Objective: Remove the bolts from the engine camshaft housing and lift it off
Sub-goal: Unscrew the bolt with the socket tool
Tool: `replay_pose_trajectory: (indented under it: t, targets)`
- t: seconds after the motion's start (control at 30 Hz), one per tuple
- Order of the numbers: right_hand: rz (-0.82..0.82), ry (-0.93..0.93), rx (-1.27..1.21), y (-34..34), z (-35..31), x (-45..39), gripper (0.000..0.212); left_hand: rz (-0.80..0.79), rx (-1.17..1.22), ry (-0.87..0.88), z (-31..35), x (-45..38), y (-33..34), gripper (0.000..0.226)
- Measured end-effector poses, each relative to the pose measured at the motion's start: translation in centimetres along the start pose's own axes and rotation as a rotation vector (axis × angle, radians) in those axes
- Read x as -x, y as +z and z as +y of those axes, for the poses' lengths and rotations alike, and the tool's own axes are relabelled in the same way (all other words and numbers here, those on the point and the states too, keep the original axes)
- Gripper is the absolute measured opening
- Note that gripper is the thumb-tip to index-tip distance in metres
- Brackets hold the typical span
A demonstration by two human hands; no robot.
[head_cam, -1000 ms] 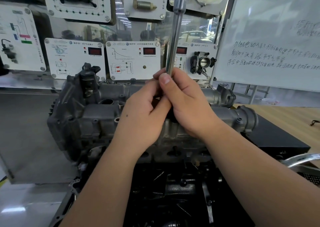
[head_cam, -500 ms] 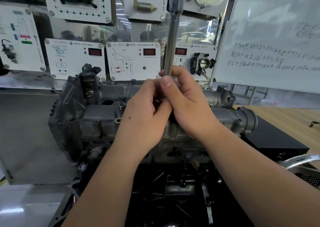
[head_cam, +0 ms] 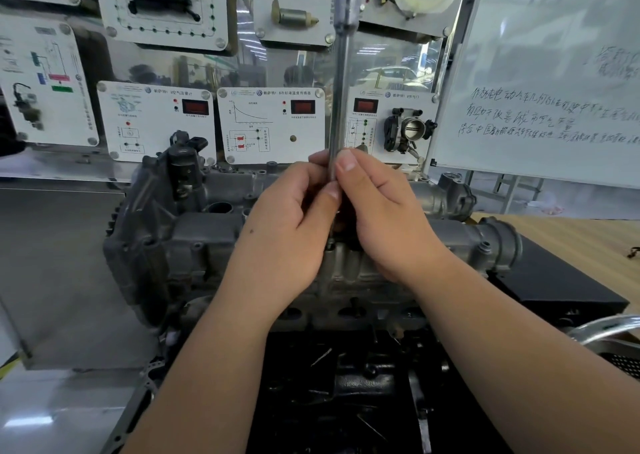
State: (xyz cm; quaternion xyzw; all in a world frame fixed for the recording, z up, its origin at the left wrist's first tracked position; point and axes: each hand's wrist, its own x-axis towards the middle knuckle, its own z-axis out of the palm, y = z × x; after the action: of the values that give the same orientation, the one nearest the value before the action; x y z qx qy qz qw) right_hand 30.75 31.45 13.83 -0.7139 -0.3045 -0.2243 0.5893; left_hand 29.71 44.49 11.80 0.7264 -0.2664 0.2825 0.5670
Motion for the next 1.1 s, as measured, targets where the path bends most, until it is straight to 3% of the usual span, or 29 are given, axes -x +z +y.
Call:
replay_pose_trajectory:
  t: [0.17, 0.37, 0.5, 0.63, 0.7, 0.83, 0.93, 1.1]
  targets:
    - [0.011, -0.041, 0.004, 0.0, 0.1, 0.0, 0.020, 0.032, -0.023, 0.004, -0.2, 0.1, 0.6, 0.008]
    - [0.008, 0.005, 0.008, -0.1, 0.2, -0.3, 0.026, -0.079, -0.040, 0.012, 0.0, -0.1, 0.3, 0.021]
    - [-0.063, 0.059, -0.021, -0.6, -0.4, -0.7, 0.031, -0.055, -0.076, 0.024, 0.2, -0.1, -0.1, 0.018]
    - [-0.043, -0.071, 0.116, -1.2, -1.8, -2.4, 0.023, -0.010, 0.003, -0.008, 0.2, -0.2, 0.4, 0.005]
    - [-0.021, -0.163, 0.302, -1.6, -2.0, -3.1, 0.017, -0.008, 0.003, -0.006, 0.1, -0.2, 0.7, 0.010]
    - [-0.042, -0.184, 0.497, -1.7, -0.9, -3.3, 0.033, -0.072, 0.040, 0.004, -0.5, -0.4, 0.7, 0.011]
    - [-0.034, -0.187, 0.430, -1.4, 0.0, -3.0, 0.040, -0.119, 0.094, -0.001, -0.5, -0.3, 0.5, 0.025]
    - [-0.180, -0.154, 0.345, -1.6, 0.6, -3.0, 0.063, -0.081, 0.131, -0.013, -0.8, -0.7, 0.9, 0.024]
